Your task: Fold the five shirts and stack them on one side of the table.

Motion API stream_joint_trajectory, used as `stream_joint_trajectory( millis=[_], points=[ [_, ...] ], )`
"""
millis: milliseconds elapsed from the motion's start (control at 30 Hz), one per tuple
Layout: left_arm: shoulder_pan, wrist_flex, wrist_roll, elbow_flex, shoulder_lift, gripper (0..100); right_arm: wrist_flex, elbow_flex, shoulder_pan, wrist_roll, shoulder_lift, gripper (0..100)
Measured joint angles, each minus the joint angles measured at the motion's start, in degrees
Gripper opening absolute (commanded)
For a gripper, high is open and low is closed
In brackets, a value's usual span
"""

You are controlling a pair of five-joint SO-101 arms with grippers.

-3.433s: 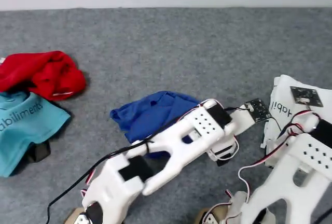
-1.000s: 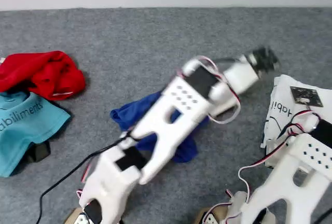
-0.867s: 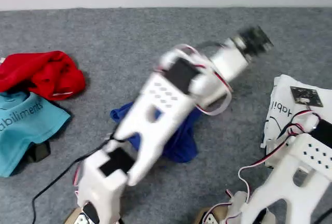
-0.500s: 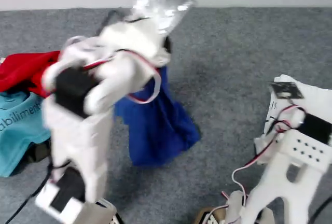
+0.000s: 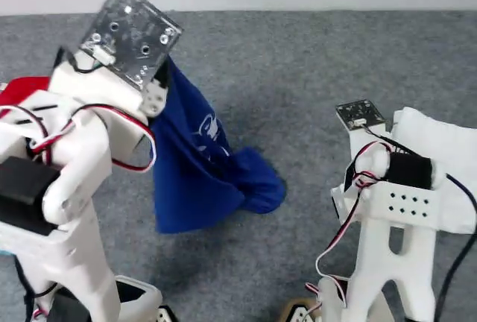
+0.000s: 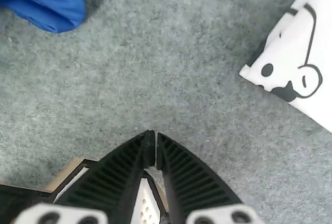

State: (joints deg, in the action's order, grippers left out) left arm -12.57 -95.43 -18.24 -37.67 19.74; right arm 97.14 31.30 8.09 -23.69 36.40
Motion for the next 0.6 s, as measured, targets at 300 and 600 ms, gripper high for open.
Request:
stream_joint_trajectory(
  millis=[300,600],
  points=[
    [-5.36,16.62,-5.63,0.09,0.0,1,-0.18,3.78,0.18,0.0,0.0,0.9],
    [-24.7,16.97,-5.89,-3.52,0.0,1,-1.14,6.24,0.09,0.0,0.0,0.9]
  ],
)
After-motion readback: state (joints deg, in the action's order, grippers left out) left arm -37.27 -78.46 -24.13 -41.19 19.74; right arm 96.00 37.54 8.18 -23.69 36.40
